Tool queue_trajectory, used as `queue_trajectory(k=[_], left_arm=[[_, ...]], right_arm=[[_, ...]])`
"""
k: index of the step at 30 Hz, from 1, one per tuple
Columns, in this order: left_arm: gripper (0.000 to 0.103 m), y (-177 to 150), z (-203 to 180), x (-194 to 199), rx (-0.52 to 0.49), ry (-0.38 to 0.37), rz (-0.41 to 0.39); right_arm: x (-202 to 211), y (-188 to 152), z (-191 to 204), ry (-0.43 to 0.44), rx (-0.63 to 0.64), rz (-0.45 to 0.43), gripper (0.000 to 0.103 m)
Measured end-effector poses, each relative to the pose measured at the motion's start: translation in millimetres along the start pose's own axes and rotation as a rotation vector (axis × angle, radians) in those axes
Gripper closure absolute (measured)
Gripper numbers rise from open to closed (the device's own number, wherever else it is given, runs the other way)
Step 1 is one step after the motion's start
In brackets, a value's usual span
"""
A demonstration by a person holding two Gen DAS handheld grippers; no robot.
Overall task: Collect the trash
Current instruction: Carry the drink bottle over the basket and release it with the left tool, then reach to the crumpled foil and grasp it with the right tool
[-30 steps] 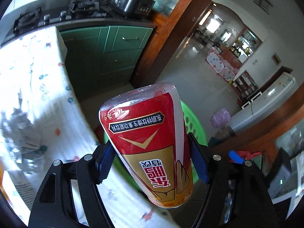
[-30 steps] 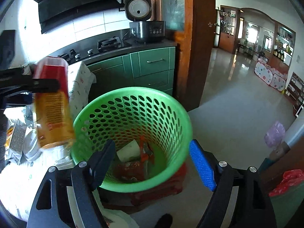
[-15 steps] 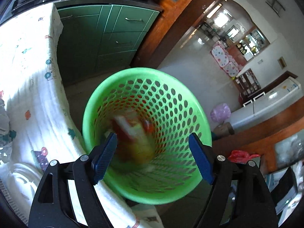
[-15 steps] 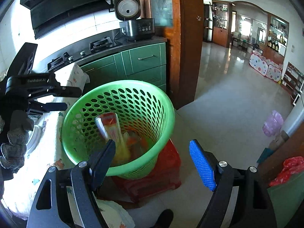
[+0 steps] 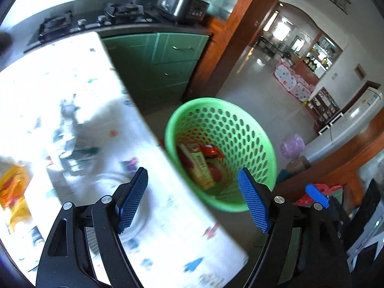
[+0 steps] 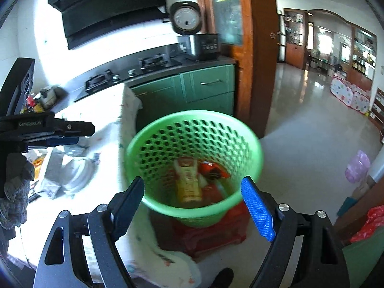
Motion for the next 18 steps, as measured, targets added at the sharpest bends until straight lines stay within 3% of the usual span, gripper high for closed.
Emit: queue_trajectory(k=[10,18], left_arm=[[0.026,-16,70,68,0.035,0.096,-0.079],[0.026,-26,131,101,0.124,0.143,-0.108]], right_arm=[[-1,14,78,0.123,0.068,-0.008,0.023],[-14,26,133,0.201,0.119,-0.001,0.023]])
Point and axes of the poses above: each gripper's, at about its wrist camera, not at the fingertips, and x roughly against the way its jaws point, z to its left, y to its top, the point moved 5 cm from there along -x, roughly the way its jaws point, and after that the axes turned 3 degrees about -z, right-handed, at the moved point
